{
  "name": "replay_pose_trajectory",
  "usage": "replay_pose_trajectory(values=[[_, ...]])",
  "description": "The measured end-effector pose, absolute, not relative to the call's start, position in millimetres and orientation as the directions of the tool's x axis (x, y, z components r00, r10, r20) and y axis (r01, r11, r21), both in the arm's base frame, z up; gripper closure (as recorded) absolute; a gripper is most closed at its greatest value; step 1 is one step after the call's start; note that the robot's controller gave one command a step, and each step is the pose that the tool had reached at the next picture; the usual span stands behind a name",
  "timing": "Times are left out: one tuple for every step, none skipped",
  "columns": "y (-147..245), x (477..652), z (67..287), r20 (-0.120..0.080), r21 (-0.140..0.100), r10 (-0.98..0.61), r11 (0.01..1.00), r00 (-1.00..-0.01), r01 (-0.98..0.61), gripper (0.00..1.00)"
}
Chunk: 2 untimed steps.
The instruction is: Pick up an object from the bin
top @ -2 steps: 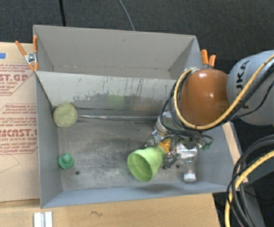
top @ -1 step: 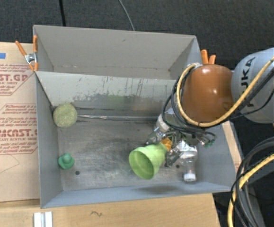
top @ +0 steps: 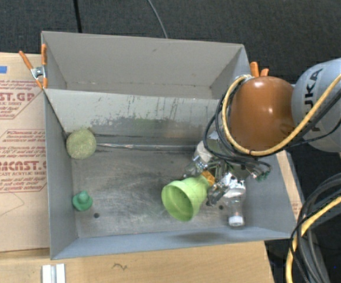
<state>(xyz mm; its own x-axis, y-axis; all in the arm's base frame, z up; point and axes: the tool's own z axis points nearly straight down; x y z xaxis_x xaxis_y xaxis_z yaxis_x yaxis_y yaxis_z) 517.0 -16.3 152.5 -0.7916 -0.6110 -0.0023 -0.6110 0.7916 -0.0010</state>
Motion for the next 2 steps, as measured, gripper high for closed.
replay_pose_trajectory(values=[[-15.9, 517.1, 157.8, -0.003, -0.002, -0.611, 0.791, -0.791, -0.611, 1.00], [-15.7, 516.6, 162.5, 0.000, 0.001, -0.611, 0.791, -0.791, -0.611, 1.00]])
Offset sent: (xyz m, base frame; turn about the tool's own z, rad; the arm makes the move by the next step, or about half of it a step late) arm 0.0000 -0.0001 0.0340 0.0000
